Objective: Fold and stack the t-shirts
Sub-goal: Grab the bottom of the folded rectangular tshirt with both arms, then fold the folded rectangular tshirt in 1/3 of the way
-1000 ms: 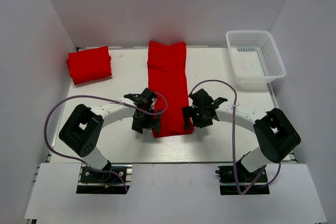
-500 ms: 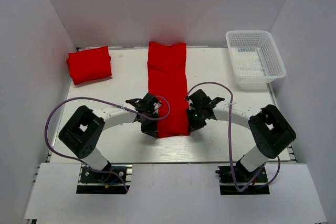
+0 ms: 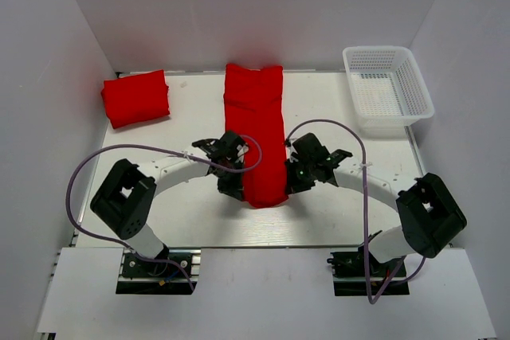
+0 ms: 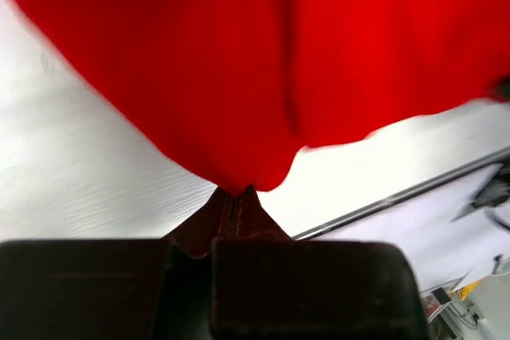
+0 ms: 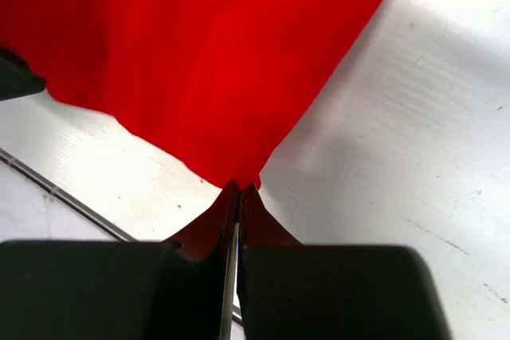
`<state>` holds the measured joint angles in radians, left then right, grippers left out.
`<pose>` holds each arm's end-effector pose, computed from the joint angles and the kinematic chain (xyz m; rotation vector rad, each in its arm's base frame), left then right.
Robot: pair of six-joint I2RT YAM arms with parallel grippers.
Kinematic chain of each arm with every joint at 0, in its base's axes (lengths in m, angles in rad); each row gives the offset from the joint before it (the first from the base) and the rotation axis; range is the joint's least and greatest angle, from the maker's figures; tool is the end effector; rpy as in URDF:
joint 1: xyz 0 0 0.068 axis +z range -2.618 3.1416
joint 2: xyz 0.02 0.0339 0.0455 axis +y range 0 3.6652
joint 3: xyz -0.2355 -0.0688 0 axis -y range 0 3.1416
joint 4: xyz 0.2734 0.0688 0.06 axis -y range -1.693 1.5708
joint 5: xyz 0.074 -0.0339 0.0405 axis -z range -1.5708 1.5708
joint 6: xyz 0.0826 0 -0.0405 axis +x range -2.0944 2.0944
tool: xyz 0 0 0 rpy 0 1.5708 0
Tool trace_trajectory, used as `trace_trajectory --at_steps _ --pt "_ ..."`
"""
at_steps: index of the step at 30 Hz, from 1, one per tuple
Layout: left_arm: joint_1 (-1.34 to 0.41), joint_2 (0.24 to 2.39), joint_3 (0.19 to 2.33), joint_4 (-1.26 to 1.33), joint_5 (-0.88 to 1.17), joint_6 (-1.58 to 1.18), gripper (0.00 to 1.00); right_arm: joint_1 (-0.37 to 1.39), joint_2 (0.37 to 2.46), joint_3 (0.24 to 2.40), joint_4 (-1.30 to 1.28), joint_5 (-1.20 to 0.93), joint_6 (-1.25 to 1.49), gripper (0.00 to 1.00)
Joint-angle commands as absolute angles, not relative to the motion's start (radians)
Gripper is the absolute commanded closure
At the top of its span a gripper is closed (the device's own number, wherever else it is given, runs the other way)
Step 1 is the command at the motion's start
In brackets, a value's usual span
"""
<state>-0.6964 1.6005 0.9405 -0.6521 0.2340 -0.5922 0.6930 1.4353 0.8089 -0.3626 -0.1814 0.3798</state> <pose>0.2326 -0.2195 0.0795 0.2041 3.0244 -0.5216 0.2445 0.2224 0.1055 -0.4874 2.6213 0.6161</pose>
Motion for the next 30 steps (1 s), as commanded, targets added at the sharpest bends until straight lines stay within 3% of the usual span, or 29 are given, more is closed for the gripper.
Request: trace_trajectory --at_steps 1,12,30 --pt "-0.683 1.621 1.061 -0.701 0.244 -0.586 1.00 0.683 1.436 0.867 -0.321 -0.132 0.359 1.00" --pt "-0.546 1.799 1.335 -0.789 0.196 -0.586 1.00 0.600 1.575 1.075 -0.298 -0.020 0.334 1.00" --pt "-0.396 2.006 1.781 -0.808 0.155 -0.485 1.00 0.496 1.933 1.624 -0.485 -0.098 0.198 1.00"
